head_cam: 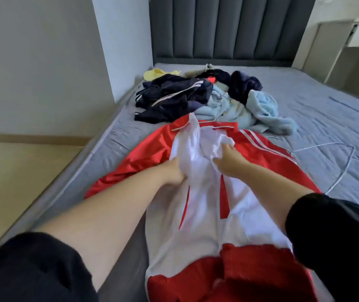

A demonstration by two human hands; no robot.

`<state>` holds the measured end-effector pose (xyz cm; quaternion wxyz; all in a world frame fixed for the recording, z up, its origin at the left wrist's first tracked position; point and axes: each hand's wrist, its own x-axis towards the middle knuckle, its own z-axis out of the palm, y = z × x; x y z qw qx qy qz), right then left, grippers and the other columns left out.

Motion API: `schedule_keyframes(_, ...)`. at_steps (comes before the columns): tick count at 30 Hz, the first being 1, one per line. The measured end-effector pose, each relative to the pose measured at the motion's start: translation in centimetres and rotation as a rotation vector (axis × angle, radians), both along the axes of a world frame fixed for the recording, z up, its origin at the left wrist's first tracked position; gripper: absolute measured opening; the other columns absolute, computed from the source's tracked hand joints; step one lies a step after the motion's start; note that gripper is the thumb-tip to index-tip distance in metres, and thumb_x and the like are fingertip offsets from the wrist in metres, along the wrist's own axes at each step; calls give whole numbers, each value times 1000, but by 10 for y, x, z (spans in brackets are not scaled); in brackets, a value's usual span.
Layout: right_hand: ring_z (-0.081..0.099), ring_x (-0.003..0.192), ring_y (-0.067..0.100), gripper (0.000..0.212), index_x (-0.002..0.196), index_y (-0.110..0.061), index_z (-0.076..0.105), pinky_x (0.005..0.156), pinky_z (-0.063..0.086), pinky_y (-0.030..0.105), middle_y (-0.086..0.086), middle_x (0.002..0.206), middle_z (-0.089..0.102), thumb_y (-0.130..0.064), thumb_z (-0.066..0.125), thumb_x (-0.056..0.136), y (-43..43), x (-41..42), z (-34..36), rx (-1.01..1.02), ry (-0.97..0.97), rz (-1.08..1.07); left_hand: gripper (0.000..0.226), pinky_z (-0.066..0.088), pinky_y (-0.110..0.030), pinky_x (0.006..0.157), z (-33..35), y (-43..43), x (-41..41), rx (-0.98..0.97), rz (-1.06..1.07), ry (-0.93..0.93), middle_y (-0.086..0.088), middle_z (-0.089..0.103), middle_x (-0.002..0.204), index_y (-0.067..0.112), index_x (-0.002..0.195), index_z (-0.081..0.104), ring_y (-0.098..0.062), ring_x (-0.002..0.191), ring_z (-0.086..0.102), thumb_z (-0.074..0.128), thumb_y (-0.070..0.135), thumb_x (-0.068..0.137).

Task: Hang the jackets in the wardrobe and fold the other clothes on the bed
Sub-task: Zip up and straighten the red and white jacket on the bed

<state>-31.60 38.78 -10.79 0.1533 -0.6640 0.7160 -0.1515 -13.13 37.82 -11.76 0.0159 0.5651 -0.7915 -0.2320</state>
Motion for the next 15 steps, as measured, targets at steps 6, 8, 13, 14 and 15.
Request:
schedule_keyframes(6, 12, 144, 22, 68, 149, -28, 17, 113, 18, 50, 2, 156, 16, -44, 46, 89, 47, -2, -82, 190, 129, 65, 79, 43, -38, 94, -68, 58, 17, -270, 461, 177, -16, 60, 121, 14, 137, 45, -32, 116, 55, 62, 61, 77)
schedule_keyframes(8, 19, 141, 24, 61, 146, -26, 24, 111, 22, 54, 4, 151, 25, -36, 44, 89, 45, -1, -78, 172, 104, 68, 61, 42, -36, 88, -67, 63, 14, -247, 578, 312, -17, 62, 115, 9, 126, 52, -33, 112, 56, 68, 46, 79)
schedule_keyframes(13, 41, 127, 30, 52, 136, -14, 41, 103, 37, 43, 9, 135, 47, -16, 43, 84, 52, -4, -65, 146, 111, 171, 20, 35, -30, 72, -61, 60, 20, -84, 675, 595, -21, 65, 107, 3, 99, 61, -33, 99, 58, 51, 11, 84)
schedule_keyframes(14, 47, 121, 31, 46, 130, -13, 47, 98, 41, 39, 9, 129, 52, -14, 44, 84, 54, -9, -63, 126, 125, 176, 19, 34, -30, 69, -58, 59, 24, -113, 655, 587, -22, 64, 103, 5, 88, 60, -34, 95, 57, 46, 15, 79)
schedule_keyframes(15, 51, 116, 31, 41, 127, -13, 49, 95, 43, 38, 9, 126, 56, -15, 44, 86, 54, -15, -60, 104, 164, 163, 17, 30, -31, 65, -56, 58, 29, -149, 647, 571, -25, 63, 97, 7, 77, 56, -35, 91, 56, 42, 16, 72)
